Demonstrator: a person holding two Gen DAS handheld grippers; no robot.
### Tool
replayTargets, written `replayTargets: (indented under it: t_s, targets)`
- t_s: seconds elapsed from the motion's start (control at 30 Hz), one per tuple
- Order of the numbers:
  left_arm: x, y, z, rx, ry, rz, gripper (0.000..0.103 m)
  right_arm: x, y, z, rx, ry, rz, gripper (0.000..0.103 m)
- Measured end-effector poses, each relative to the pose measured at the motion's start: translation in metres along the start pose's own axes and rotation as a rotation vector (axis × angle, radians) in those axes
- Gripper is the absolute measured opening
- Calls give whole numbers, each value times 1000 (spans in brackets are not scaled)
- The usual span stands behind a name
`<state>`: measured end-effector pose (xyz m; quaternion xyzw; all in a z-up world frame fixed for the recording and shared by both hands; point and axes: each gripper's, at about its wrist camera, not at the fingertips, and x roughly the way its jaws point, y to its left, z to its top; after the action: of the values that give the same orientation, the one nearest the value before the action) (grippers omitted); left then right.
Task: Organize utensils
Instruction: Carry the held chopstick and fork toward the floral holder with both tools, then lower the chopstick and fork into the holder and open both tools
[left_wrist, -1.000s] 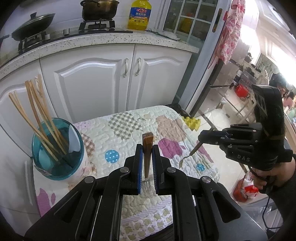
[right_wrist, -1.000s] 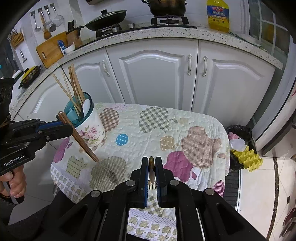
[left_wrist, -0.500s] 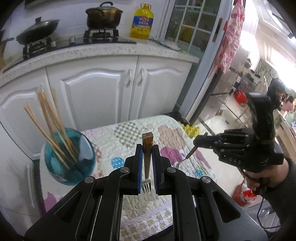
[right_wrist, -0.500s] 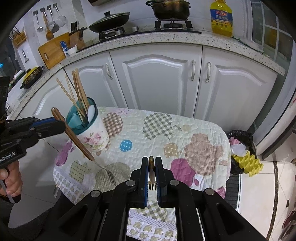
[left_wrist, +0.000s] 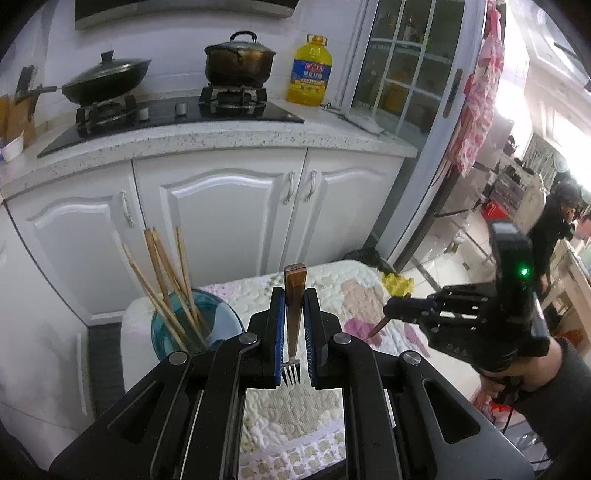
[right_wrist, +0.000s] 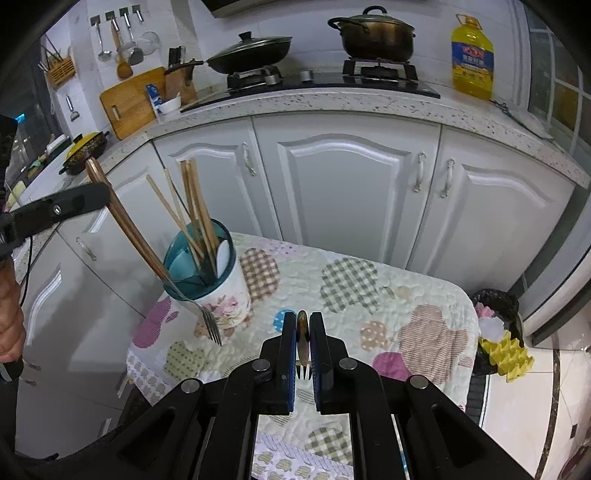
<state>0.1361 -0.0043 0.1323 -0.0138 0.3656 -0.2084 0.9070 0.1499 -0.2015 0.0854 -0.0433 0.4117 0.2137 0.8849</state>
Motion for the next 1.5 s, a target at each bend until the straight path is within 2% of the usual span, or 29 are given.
replayTargets:
  t_s: [0.23, 0.4, 0.87, 1.0, 1.17, 1.37, 1.5]
  targets:
    - [17, -16, -17, 19, 31, 46, 8, -1, 3, -7, -11, 14, 2, 6]
    - [27, -30, -27, 81, 25, 139, 8, -2, -1, -14, -7, 27, -9, 6]
    - [33, -29, -31, 78, 36, 144, 8, 3, -3, -24, -5, 50, -12, 6]
    - [28, -27, -28, 60, 43, 104, 8, 3, -2, -24, -6, 52, -8, 6]
    - [1, -4, 1, -2, 5, 56, 8, -3, 3, -4, -9, 29, 3, 6]
    - [-31, 30, 30, -37, -65, 107, 8, -16, 25, 42, -32, -45, 39, 6]
    - [-34, 58, 37, -67, -92, 149, 8, -15, 44, 72, -27, -107, 101, 6]
